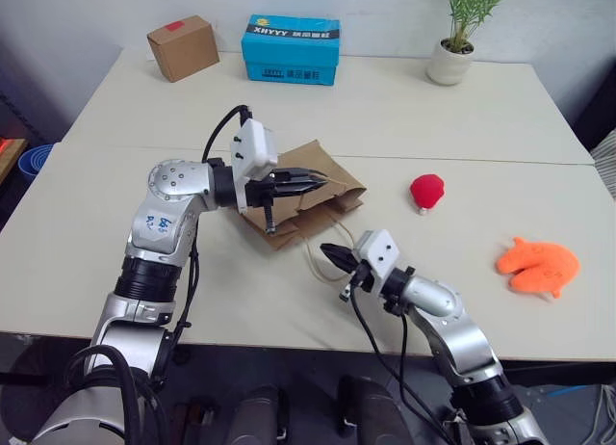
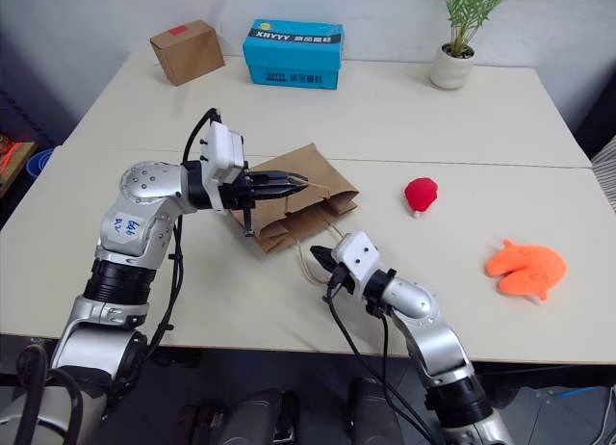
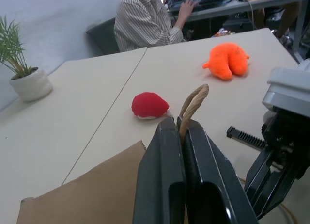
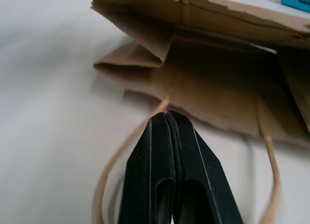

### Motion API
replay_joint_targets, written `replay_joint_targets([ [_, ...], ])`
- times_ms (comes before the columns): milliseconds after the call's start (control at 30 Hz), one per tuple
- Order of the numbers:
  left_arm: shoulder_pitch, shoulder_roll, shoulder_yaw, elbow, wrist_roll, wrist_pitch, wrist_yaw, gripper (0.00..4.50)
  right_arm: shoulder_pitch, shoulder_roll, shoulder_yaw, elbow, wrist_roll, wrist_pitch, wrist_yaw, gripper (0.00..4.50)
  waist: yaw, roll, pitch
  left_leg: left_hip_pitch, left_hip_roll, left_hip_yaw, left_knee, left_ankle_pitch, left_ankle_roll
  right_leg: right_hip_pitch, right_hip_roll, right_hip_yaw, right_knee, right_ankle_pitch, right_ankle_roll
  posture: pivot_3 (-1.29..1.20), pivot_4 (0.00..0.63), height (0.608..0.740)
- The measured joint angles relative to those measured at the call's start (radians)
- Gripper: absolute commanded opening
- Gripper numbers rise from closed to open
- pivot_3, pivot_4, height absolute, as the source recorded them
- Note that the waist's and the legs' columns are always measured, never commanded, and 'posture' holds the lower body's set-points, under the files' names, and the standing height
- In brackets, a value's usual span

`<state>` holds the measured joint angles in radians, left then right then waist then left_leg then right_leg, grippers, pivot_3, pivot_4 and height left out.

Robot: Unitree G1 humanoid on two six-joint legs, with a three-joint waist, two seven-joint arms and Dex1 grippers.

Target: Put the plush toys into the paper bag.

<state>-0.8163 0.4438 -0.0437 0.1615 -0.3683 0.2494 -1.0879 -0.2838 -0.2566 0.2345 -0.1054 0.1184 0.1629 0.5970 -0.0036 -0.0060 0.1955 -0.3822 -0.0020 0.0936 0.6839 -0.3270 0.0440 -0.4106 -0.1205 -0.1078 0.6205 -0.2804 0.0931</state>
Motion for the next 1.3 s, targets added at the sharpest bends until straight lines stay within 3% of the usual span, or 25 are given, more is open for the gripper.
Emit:
replay_joint_targets([
  [300,-0.009,0.004,0.008,-0.042,-0.044,0.043,-0.028,0.05,-0.207,0.112,0.002,0.280,-0.084,-0.082,-0.072,0.00,-0.002,0.000,0.000,0.000,0.001,0.000,0.000,0.000,-0.001,0.000,0.002,0.002,0.000,0.000,0.000,0.00,0.150,0.740],
  [500,-0.047,-0.051,0.060,-0.051,-0.108,0.071,0.030,0.05,-0.282,0.139,0.007,0.456,-0.132,-0.107,-0.094,0.00,-0.003,0.000,0.000,-0.002,0.002,-0.001,0.000,0.001,-0.002,-0.001,0.002,0.003,0.000,0.000,0.000,0.00,0.150,0.740],
  [900,-0.151,-0.094,0.223,0.004,-0.270,0.167,0.140,0.05,-0.270,0.129,0.009,0.442,-0.139,-0.096,-0.088,0.00,-0.010,0.000,0.000,-0.002,0.001,-0.002,0.000,0.001,-0.002,-0.001,0.002,0.003,0.000,0.000,0.000,0.00,0.150,0.740],
  [1167,-0.129,-0.080,0.174,-0.001,-0.222,0.123,0.126,0.05,-0.231,0.124,-0.007,0.378,-0.097,-0.058,-0.049,0.00,-0.008,-0.001,-0.001,-0.001,0.001,-0.002,0.000,0.001,-0.002,-0.001,0.003,0.003,0.000,0.000,0.000,0.00,0.150,0.740],
  [1300,-0.082,-0.108,0.141,-0.011,-0.211,0.108,0.130,0.00,-0.169,0.169,-0.088,0.318,0.066,-0.018,0.003,0.96,-0.009,-0.001,0.000,-0.003,0.002,-0.002,0.000,0.001,-0.003,-0.002,0.004,0.003,0.000,0.000,0.000,0.00,0.150,0.740],
])
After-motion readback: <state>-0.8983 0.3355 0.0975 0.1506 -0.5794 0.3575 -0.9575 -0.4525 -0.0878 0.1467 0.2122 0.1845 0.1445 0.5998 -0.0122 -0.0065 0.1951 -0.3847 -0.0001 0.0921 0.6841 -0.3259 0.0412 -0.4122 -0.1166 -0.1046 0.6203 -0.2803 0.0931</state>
